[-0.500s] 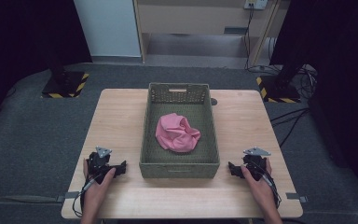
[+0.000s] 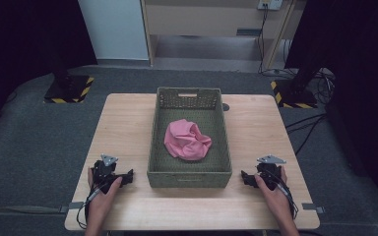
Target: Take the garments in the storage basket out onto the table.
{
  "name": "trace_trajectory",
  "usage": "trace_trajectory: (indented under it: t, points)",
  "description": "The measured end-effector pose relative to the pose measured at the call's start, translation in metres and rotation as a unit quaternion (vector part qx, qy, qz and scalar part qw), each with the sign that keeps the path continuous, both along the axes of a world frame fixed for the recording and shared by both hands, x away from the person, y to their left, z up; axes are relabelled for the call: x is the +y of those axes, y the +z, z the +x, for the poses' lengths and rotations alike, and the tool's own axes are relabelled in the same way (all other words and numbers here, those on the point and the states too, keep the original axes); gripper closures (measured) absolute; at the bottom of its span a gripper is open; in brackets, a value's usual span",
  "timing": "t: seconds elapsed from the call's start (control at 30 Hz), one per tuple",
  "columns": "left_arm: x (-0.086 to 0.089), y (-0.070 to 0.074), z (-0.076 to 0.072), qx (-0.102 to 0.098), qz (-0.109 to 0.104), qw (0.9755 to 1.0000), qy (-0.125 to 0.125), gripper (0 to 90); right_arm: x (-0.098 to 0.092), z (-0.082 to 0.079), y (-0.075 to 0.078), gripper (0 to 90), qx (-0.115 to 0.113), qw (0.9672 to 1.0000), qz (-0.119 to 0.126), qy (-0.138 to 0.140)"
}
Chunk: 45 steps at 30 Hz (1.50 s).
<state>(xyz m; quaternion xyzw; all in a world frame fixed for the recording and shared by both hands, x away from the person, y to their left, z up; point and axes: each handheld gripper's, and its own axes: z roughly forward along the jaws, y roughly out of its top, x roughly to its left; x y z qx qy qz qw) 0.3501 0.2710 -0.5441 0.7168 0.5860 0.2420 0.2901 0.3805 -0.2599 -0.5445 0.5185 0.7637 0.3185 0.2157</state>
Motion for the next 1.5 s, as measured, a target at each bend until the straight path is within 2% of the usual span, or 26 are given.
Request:
trace_trajectory:
  t: [0.57, 0.87, 1.5]
  points:
    - [0.000, 0.000, 0.000, 0.000, 0.000, 1.0000, 0.000, 0.0, 0.000, 0.000, 0.000, 1.7, 0.002, 1.0000, 0.000, 0.002]
    - [0.000, 0.000, 0.000, 0.000, -0.001, 1.0000, 0.000, 0.0, -0.002, -0.002, 0.002, 3.3, 0.006, 0.9999, 0.006, 0.013]
    - [0.000, 0.000, 0.000, 0.000, -0.001, 1.0000, 0.000, 0.0, 0.002, -0.009, 0.029, 3.8, -0.008, 0.9994, 0.014, 0.031]
